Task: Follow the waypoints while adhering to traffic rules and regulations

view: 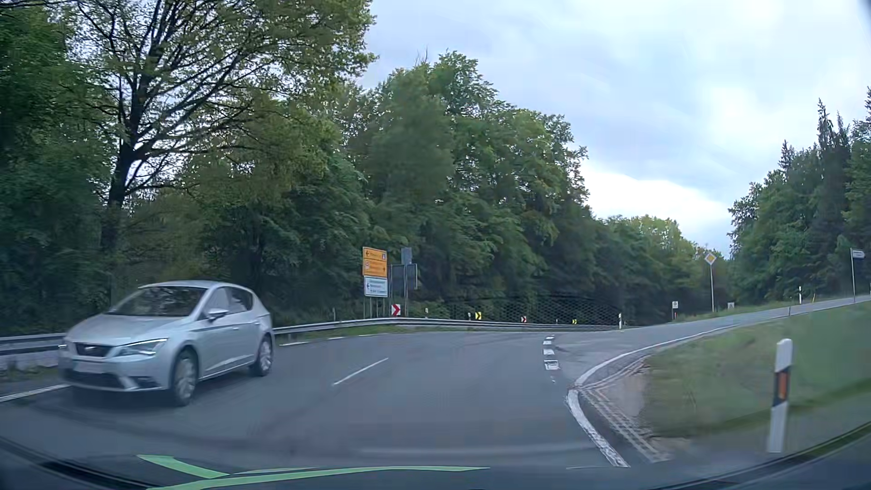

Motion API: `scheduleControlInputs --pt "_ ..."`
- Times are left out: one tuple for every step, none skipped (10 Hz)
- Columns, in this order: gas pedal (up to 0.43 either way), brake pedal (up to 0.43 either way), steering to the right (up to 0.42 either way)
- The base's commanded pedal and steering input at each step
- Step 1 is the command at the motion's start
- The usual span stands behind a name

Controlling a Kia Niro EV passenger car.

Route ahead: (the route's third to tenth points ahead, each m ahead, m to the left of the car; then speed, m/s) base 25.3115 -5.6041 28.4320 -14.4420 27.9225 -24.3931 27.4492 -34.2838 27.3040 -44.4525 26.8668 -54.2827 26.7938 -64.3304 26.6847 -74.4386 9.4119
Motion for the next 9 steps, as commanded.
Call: scheduleControlInputs --pt "0.000 0.024 0.088" --pt "0.000 0.006 0.098" --pt "0.000 0.000 0.110" --pt "0.000 0.000 0.122" --pt "0.000 0.000 0.133" --pt "0.000 0.000 0.145" --pt "0.000 0.000 0.157" --pt "0.000 0.000 0.168" --pt "0.000 0.000 0.181"
